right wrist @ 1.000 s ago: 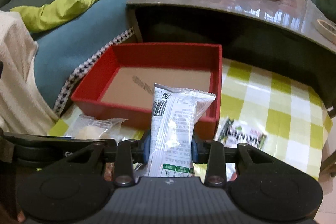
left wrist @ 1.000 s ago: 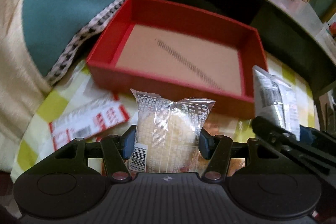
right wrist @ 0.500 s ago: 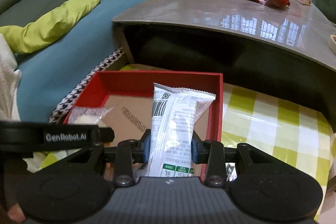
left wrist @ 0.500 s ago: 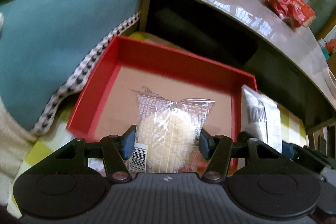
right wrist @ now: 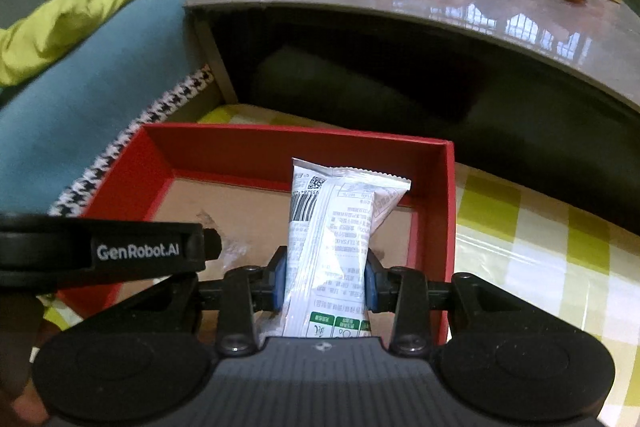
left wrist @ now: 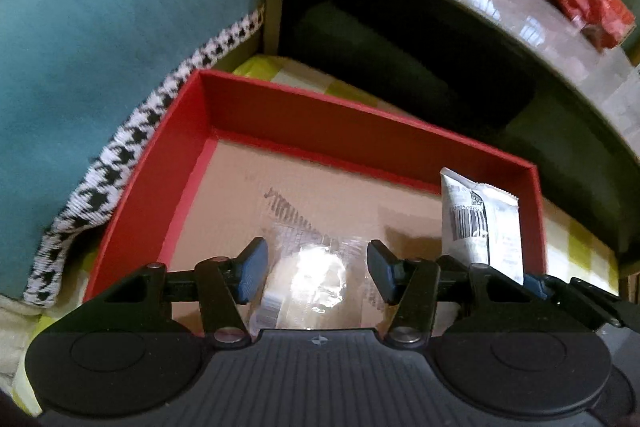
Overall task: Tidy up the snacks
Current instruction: 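Open both tools to drop the bun and white bar into the box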
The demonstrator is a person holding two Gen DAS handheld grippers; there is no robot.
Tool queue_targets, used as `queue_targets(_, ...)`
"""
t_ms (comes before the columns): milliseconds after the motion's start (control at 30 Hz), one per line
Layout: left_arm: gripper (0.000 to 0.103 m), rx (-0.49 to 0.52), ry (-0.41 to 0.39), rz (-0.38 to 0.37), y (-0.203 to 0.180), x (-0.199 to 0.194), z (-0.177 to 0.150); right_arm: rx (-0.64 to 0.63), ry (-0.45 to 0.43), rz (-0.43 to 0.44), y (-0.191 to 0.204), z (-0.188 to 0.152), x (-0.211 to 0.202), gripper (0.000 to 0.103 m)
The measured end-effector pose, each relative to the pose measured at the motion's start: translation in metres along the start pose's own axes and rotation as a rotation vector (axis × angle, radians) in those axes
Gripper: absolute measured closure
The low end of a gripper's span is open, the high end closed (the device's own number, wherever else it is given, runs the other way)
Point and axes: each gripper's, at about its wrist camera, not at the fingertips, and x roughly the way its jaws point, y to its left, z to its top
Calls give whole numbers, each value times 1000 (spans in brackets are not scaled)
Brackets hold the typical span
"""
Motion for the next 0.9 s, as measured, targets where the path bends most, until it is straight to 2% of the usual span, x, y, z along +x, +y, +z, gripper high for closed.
queue_targets(67, 40, -3, 25, 7, 2, 7, -1, -5, 26, 15, -2, -2, 9, 57)
queue_targets(167, 37, -8, 25, 6, 4, 8, -2, -18, 11, -4, -1, -1, 11, 56)
queue_targets(233, 29, 0, 20, 18, 3, 7, -2, -29, 11, -9, 0, -1, 12, 56)
queue_targets(367, 28, -4, 20, 19, 4, 5, -1, -41, -4, -18, 0, 0, 6, 56)
queue_targets(533, 18, -9, -9, 19, 7, -5, 0, -38, -42, -16, 1, 3, -9, 56)
queue_targets(900, 16, 11, -37, 49, 9, -24, -6, -61, -55, -23, 12, 1, -25, 55)
